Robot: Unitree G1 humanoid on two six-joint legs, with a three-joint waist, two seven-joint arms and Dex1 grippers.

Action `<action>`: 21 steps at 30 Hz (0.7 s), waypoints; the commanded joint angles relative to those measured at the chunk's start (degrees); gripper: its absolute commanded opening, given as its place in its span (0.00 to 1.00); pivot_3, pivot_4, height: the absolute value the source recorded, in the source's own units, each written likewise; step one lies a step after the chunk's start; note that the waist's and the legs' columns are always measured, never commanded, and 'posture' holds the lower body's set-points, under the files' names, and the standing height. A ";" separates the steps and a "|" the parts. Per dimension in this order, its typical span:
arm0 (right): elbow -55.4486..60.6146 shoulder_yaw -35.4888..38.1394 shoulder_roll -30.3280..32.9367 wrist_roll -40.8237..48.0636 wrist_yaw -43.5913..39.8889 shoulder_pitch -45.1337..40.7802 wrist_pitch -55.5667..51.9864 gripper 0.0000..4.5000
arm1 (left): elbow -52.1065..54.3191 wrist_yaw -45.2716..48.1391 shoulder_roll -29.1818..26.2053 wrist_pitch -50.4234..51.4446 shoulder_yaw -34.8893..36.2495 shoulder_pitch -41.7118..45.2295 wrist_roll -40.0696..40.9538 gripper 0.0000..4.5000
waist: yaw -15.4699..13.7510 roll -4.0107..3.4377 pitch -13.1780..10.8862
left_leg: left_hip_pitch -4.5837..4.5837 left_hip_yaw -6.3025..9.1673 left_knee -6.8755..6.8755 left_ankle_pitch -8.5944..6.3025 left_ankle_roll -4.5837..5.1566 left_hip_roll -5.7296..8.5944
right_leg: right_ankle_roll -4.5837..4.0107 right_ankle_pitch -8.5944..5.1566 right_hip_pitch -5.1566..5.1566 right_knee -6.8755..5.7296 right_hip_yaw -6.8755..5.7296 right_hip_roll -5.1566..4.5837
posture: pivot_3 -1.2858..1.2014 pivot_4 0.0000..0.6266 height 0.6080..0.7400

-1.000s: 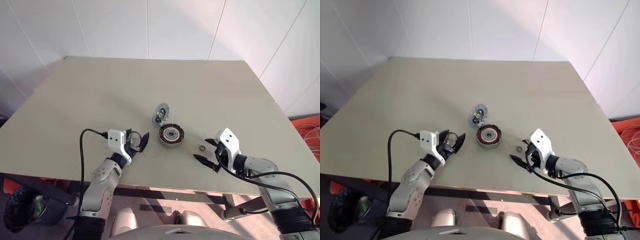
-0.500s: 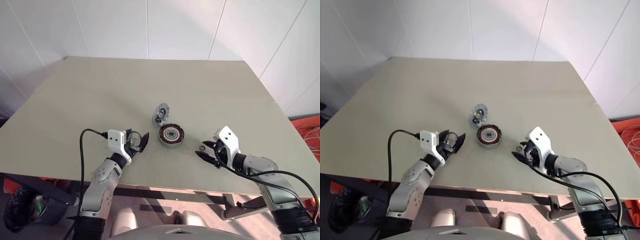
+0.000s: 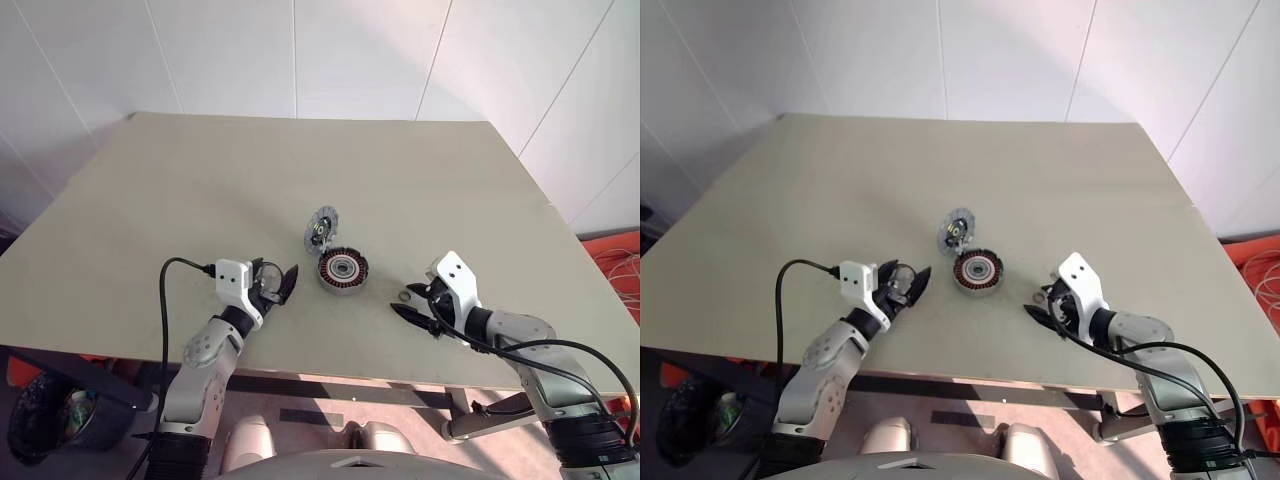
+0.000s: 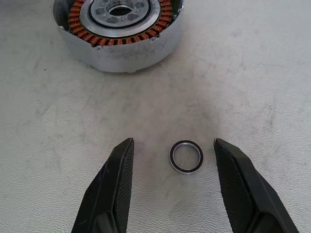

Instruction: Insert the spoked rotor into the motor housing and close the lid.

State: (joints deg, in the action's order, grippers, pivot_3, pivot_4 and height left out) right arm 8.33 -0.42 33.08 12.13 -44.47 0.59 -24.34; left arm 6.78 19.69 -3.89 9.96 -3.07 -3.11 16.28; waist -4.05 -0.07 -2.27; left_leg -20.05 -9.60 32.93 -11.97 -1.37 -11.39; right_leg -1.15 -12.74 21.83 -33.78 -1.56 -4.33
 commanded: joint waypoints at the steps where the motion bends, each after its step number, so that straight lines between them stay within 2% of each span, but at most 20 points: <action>1: -1.62 1.81 -0.17 1.04 0.21 -0.19 1.72 0.65 | 1.20 -0.01 -0.12 -0.41 -0.27 0.15 -0.37 1.00 | -0.02 -0.01 0.00 | 0.00 0.00 0.00 0.00 0.00 0.00 | 0.00 0.00 -0.01 0.00 0.00 0.00 | 0.52 0.00 1.00; 5: -4.07 1.69 -0.39 0.96 0.12 0.72 4.03 0.65 | 1.33 -0.12 -0.23 -0.45 -0.21 0.06 -0.42 1.00 | -0.02 -0.01 0.01 | 0.02 0.00 0.02 0.00 0.00 0.00 | 0.00 0.00 -0.07 0.00 0.00 -0.01 | 0.52 0.00 1.00; 10: -7.17 1.29 -0.81 0.34 0.16 0.95 7.18 0.31 | 1.38 -0.03 -0.48 -0.48 -0.04 0.17 -0.29 1.00 | -0.08 -0.01 0.01 | 0.11 0.02 0.04 -0.01 0.01 0.01 | 0.01 -0.01 -0.24 0.01 -0.01 -0.01 | 0.52 0.00 1.00; 19: -12.59 1.33 -1.05 -0.14 -0.62 0.29 12.73 0.31 | 1.51 -0.07 -0.61 -0.41 -0.02 0.29 -0.16 1.00 | -0.07 0.00 0.02 | 0.21 0.06 0.06 -0.01 0.01 0.02 | 0.03 -0.02 -0.41 0.03 -0.02 -0.01 | 0.52 0.00 1.00; 21: -13.91 1.41 -1.20 -0.22 -0.58 -0.11 13.55 0.23 | 1.55 -0.10 -0.59 -0.39 -0.03 0.27 -0.16 1.00 | -0.04 0.03 0.03 | 0.27 0.06 0.07 -0.01 0.01 0.02 | 0.03 -0.02 -0.49 0.05 -0.02 -0.01 | 0.52 0.00 1.00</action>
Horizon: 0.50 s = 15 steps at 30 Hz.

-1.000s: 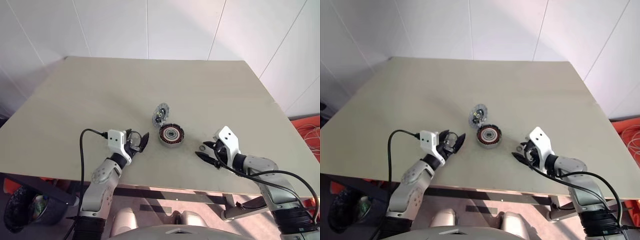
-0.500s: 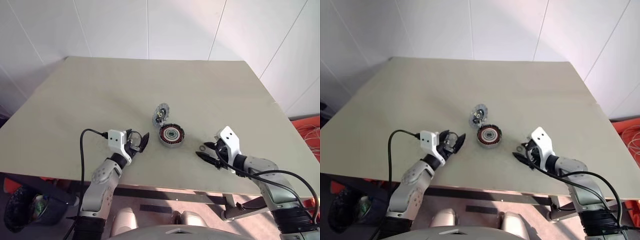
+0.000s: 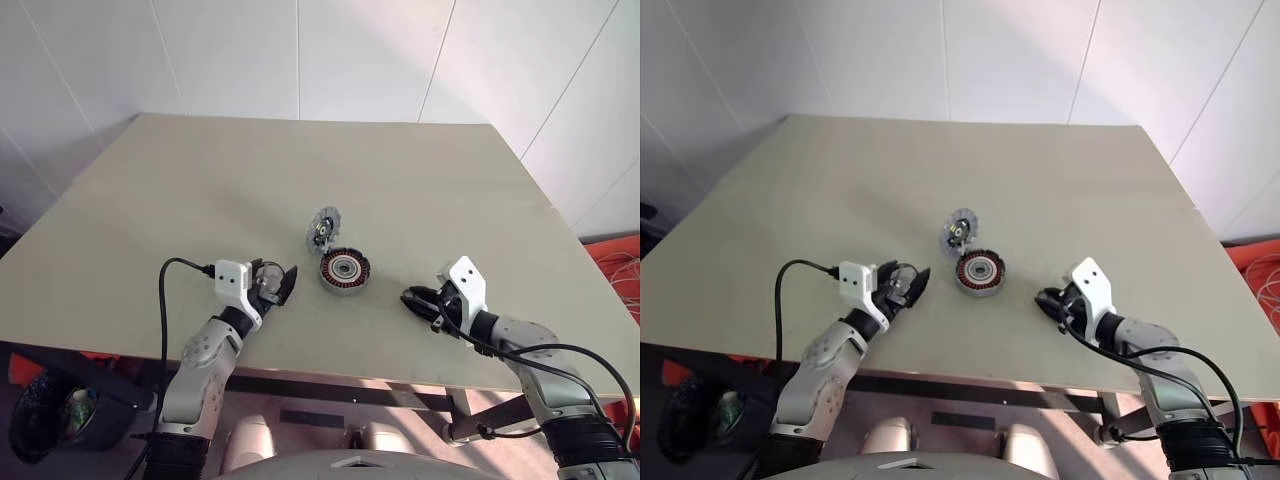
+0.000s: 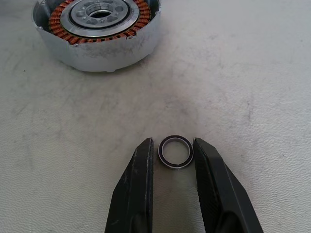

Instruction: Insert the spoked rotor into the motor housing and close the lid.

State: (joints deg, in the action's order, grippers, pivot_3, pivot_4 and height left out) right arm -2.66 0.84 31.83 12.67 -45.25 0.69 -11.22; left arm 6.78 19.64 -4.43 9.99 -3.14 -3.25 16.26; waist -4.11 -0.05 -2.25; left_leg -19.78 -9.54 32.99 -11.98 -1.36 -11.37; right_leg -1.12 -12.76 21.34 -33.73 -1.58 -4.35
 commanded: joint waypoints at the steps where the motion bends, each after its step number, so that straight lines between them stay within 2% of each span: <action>1: -3.30 0.12 0.03 -0.86 0.16 -0.35 0.89 0.19 | 1.57 -0.07 -0.05 -0.42 0.03 0.40 -0.14 1.00 | 0.02 0.02 0.00 | 0.03 0.00 0.00 0.00 0.00 0.00 | 0.00 0.00 -0.03 0.01 0.00 0.00 | 0.52 0.00 1.00; 2: -3.58 0.09 0.02 -0.91 0.08 -0.46 1.31 0.14 | 1.59 -0.09 -0.04 -0.42 0.03 0.39 -0.15 1.00 | 0.02 0.03 0.01 | 0.07 0.00 0.00 0.00 0.00 0.00 | 0.01 -0.01 -0.08 0.02 0.00 0.00 | 0.52 0.00 1.00; 3: -3.85 0.08 -0.06 -0.90 -0.01 -0.66 1.74 0.13 | 1.62 -0.11 -0.04 -0.42 0.03 0.37 -0.16 1.00 | 0.02 0.04 0.01 | 0.09 0.00 0.00 0.00 0.00 0.00 | 0.01 -0.01 -0.11 0.03 0.00 0.00 | 0.52 0.00 1.00; 9: -2.95 0.71 -1.45 1.23 -0.72 -2.91 1.35 0.13 | 1.73 -0.17 -0.02 -0.44 0.02 0.30 -0.15 1.00 | 0.18 0.08 -0.01 | 0.10 0.01 0.03 0.01 -0.01 0.00 | 0.02 -0.01 -0.08 0.04 0.01 0.00 | 0.52 0.00 1.00; 15: 3.41 0.34 -3.81 5.52 -1.43 -6.25 -3.25 0.13 | 2.08 -0.09 0.01 -0.32 -0.09 0.01 0.02 1.00 | 0.34 -0.03 -0.03 | 0.01 0.06 0.02 0.03 -0.03 -0.03 | 0.02 -0.01 0.08 0.02 0.01 0.02 | 0.52 0.00 1.00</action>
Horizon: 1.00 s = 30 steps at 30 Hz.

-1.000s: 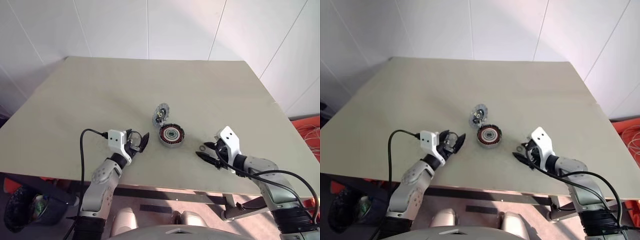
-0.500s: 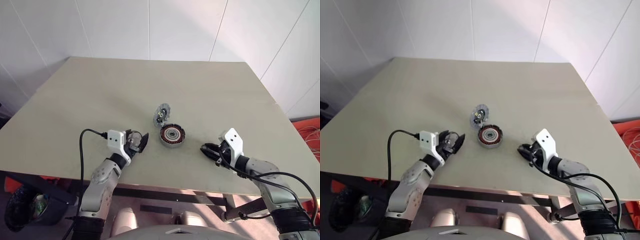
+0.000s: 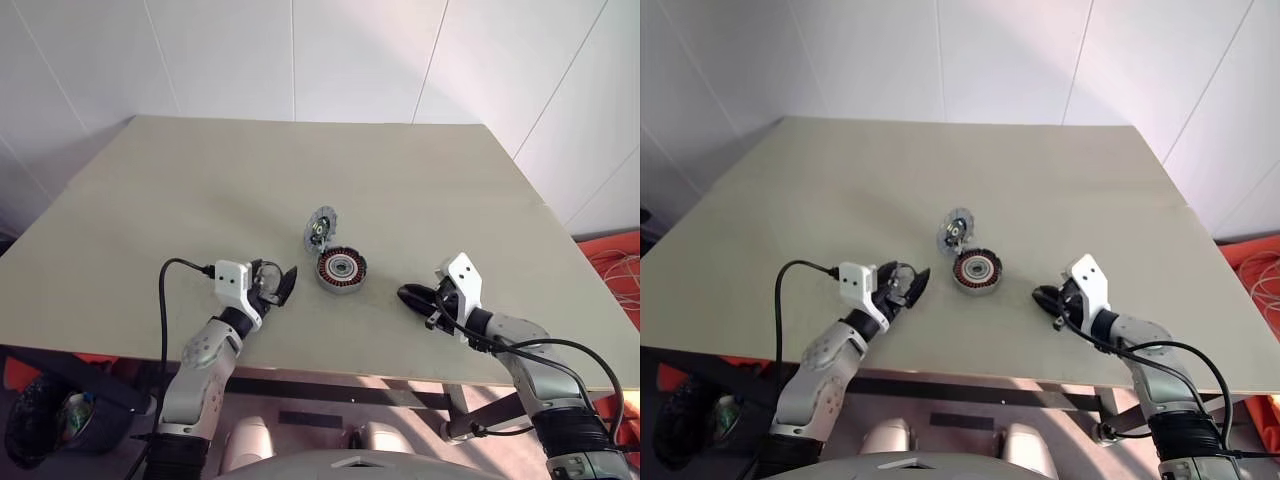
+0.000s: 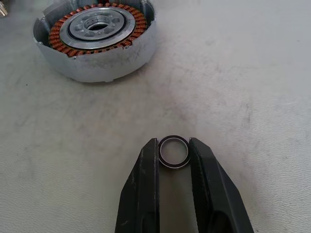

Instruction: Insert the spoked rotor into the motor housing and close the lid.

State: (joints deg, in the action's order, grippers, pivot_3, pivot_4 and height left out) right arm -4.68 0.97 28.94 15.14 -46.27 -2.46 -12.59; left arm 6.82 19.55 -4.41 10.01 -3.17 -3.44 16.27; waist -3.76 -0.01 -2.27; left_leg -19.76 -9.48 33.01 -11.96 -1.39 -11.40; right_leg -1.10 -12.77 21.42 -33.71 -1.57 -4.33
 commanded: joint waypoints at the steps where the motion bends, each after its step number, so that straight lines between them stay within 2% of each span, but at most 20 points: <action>1: 6.82 -0.11 -1.57 3.82 -0.11 -3.99 -3.57 0.13 | 2.16 -0.02 0.03 -0.30 -0.13 0.09 0.00 1.00 | -0.02 -0.15 0.00 | -0.08 0.00 0.00 0.00 0.00 0.00 | -0.01 0.00 0.09 -0.01 0.00 0.00 | 0.52 0.00 1.00; 6: 10.74 -1.22 -3.81 6.02 1.00 -7.82 -9.61 0.13 | 2.38 -0.14 0.21 -0.29 -0.31 -0.13 -0.05 1.00 | -0.30 -0.21 0.01 | -0.21 -0.04 -0.06 -0.02 0.03 0.00 | -0.30 0.18 0.23 -0.06 -0.03 0.00 | 0.52 0.00 1.00; 11: 11.28 -4.44 -4.71 4.11 1.55 -10.79 -10.40 0.13 | 2.54 -0.32 0.32 -0.06 -0.46 -0.38 0.03 1.00 | -0.39 -0.21 0.01 | -0.28 -0.04 -0.04 -0.04 0.06 0.03 | -0.36 0.21 0.40 -0.05 -0.03 -0.02 | 0.52 0.00 1.00; 21: 3.27 -9.96 -8.45 -1.82 4.20 -19.46 -9.99 0.13 | 2.04 -0.22 0.68 -0.31 -0.98 -0.47 -0.27 1.00 | -0.16 -0.26 -0.03 | -0.21 -0.06 -0.04 0.03 -0.07 0.01 | -0.08 0.05 0.48 -0.13 0.00 -0.01 | 0.52 0.00 1.00; 23: 2.17 -10.49 -9.00 -2.71 4.44 -20.10 -9.77 0.13 | 2.04 -0.33 0.71 -0.33 -0.97 -0.43 -0.36 1.00 | -0.24 -0.26 -0.03 | -0.23 -0.06 -0.05 0.02 -0.06 0.02 | -0.37 0.22 0.48 -0.14 0.00 -0.01 | 0.52 0.00 1.00; 30: 2.56 -11.33 -8.32 -4.11 3.15 -18.45 -9.30 0.13 | 2.41 -0.85 0.73 -0.41 -0.84 -0.95 -0.47 1.00 | -0.24 -0.26 -0.03 | -0.30 -0.06 -0.05 0.01 -0.04 0.02 | -0.42 0.25 0.55 -0.14 0.00 -0.01 | 0.52 0.00 1.00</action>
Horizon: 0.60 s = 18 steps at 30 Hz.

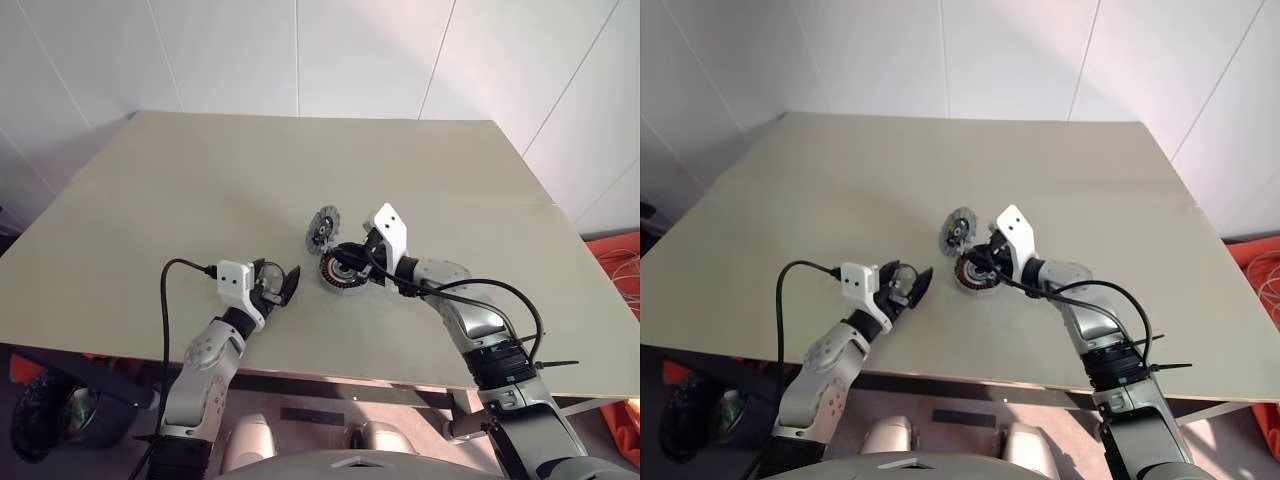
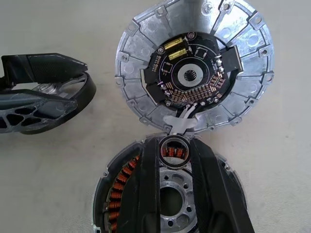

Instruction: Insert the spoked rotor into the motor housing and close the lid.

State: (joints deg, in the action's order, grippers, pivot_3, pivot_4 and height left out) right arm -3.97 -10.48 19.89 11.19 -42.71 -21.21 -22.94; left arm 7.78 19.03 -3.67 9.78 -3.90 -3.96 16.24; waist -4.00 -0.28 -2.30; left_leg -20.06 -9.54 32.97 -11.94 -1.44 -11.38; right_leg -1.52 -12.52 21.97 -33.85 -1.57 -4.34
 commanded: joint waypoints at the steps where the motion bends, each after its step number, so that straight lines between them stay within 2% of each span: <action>1: 2.36 0.14 1.06 -0.22 -0.56 0.90 0.90 0.13 | 1.49 -0.36 -0.07 -0.18 -0.09 -0.52 -0.42 1.00 | -0.01 0.00 0.00 | 0.01 0.00 0.00 0.00 0.00 0.00 | 0.00 0.00 -0.01 0.00 0.00 0.00 | 0.52 0.00 1.00; 18: 4.78 0.00 2.31 -0.42 -1.44 3.03 -0.34 0.13 | 1.31 -0.43 -0.25 -0.27 -0.37 -0.61 -0.38 1.00 | 0.01 0.00 0.00 | 0.04 0.00 0.01 0.00 0.00 0.00 | 0.01 0.00 -0.02 -0.03 0.01 0.00 | 0.52 0.00 1.00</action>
State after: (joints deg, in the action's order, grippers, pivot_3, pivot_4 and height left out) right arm -1.08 -10.53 22.20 10.61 -44.05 -17.03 -23.77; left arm 8.26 18.52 -3.87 9.73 -3.97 -4.55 16.25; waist -3.98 -0.28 -2.30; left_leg -20.02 -9.54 32.98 -11.94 -1.44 -11.38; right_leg -1.51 -12.52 21.95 -33.88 -1.57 -4.34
